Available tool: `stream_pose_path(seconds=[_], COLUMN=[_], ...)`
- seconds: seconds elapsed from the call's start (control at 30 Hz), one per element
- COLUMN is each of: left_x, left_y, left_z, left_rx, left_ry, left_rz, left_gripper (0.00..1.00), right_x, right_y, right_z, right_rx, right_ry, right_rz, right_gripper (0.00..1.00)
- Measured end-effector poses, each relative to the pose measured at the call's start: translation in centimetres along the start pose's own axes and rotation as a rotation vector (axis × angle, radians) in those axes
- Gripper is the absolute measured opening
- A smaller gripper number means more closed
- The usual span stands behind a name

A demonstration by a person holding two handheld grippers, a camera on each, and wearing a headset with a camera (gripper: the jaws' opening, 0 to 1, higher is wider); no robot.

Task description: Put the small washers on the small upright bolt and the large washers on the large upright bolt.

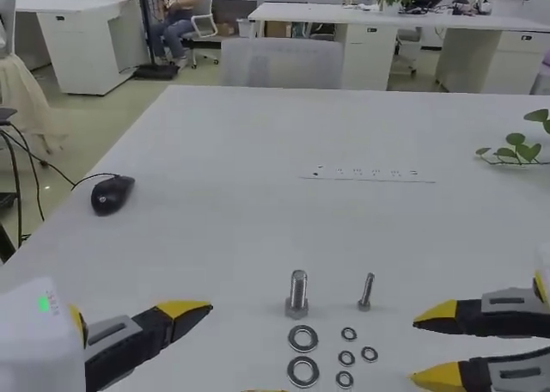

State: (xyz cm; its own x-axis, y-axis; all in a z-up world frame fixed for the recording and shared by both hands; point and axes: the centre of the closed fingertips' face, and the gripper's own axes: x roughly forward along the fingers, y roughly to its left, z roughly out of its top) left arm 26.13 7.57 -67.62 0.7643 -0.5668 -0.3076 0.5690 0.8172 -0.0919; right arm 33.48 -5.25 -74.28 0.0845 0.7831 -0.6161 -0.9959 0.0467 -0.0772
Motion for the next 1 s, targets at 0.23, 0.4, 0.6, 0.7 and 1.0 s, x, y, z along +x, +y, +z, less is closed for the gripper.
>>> stream_pose_path(seconds=[0.23, 0.4, 0.6, 0.7, 1.0], left_x=[-0.1, -0.1, -0.1, -0.1, -0.3], left_y=[0.3, 0.4, 0.8, 1.0, 1.6], left_z=[-0.3, -0.4, -0.4, -0.4, 0.1], left_rx=[-0.011, -0.019, -0.035, -0.037, -0.028], left_ry=[0.0, -0.003, -0.015, -0.015, -0.02], left_rz=[0.008, 0.01, 0.02, 0.022, 0.035], left_gripper=[0.61, 0.61, 0.61, 0.61, 0.61], right_x=[1.6, 2.6, 3.7, 4.1, 5.6], right_y=[-0.5, -0.8, -1.0, -1.0, -2.2], right_z=[-0.5, -1.2, -1.7, -2.0, -4.0], right_rx=[-0.054, -0.069, -0.105, -0.129, -0.213], right_ry=[0.077, 0.139, 0.201, 0.235, 0.407], right_rz=[0.053, 0.088, 0.128, 0.154, 0.205], right_gripper=[0.35, 0.34, 0.33, 0.33, 0.31])
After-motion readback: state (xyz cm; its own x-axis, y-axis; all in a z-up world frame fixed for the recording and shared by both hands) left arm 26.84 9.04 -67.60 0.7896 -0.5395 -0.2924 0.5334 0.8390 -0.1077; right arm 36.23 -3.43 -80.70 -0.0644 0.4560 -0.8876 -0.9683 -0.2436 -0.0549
